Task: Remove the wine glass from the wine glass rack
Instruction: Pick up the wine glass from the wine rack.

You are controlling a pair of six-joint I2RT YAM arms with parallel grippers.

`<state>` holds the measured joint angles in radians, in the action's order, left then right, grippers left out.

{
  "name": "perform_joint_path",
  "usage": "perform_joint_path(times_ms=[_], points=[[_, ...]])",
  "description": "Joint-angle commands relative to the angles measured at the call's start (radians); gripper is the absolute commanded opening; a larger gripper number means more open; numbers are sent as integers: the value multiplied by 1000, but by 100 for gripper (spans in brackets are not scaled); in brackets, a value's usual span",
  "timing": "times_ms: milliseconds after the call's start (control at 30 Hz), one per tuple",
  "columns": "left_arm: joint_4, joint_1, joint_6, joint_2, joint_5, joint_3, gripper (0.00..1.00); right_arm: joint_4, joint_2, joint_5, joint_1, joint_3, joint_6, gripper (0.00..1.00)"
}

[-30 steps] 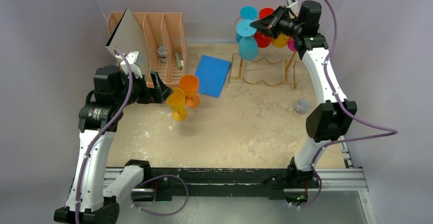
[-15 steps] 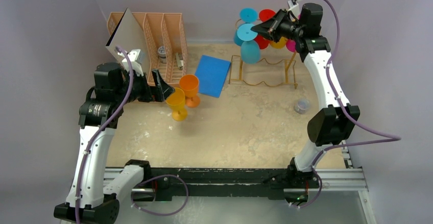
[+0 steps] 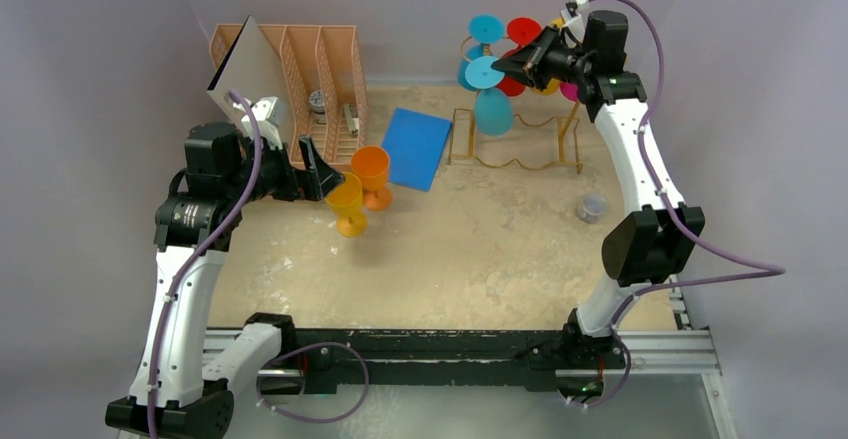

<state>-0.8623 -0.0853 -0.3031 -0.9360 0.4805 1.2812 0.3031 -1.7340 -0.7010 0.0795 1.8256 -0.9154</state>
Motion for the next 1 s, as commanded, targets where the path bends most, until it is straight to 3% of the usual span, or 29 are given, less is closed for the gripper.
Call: perform_joint_path(times_ms=[0,333,600,800,967], points=[[18,7,2,-2,32,15,100,-51,48,-43,6,-7,9,0],[60,7,-32,-3,85,-21,100,-41,73,-81,6,-38,14,0],[105,7,-77,6,127,-53,100,-178,117,-194,9,-99,-33,0],[208,7,-168,17,215,-111,99,-235,204,-249,25,-231,-20,0],[353,6,-282,38,289,-200,97,-139,293,-271,72,-357,114,0]])
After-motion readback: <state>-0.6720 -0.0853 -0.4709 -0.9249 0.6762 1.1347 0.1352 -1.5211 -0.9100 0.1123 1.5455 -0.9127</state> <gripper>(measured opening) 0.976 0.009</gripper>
